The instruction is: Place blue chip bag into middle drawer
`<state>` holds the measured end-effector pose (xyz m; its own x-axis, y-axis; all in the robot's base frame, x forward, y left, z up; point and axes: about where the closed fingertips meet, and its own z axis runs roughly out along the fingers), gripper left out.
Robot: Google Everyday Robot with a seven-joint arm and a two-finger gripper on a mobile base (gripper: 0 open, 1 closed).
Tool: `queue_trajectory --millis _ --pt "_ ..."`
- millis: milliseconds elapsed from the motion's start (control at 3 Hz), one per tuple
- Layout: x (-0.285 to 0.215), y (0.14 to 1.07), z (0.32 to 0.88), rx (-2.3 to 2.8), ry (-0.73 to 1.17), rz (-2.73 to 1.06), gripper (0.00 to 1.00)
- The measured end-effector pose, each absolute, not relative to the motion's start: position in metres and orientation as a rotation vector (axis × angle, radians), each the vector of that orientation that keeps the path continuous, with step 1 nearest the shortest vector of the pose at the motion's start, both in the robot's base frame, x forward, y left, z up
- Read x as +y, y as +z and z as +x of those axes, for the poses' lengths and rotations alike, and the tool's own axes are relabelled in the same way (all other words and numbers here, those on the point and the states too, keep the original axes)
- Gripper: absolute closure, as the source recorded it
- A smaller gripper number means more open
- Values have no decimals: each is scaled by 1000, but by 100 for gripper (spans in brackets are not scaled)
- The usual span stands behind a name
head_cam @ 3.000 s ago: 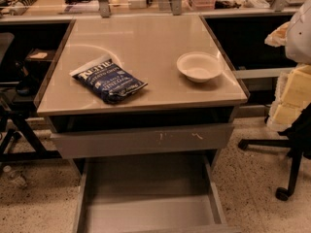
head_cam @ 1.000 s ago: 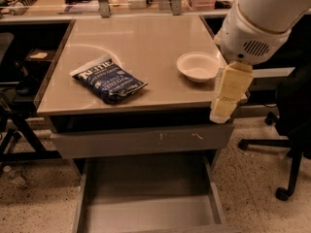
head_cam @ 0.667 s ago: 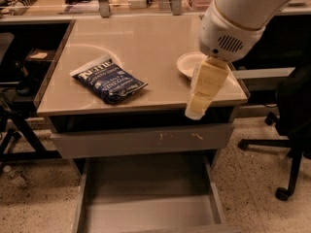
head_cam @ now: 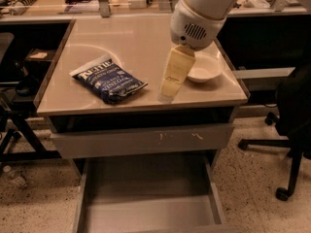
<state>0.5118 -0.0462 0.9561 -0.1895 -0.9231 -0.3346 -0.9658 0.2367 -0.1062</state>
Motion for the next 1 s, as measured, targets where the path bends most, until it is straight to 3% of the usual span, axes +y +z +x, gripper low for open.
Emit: queue_trajectory --millis 667,1000 --pt "-29 962 537 2193 192 -1644 0" --pt "4 963 614 2253 228 -1528 0"
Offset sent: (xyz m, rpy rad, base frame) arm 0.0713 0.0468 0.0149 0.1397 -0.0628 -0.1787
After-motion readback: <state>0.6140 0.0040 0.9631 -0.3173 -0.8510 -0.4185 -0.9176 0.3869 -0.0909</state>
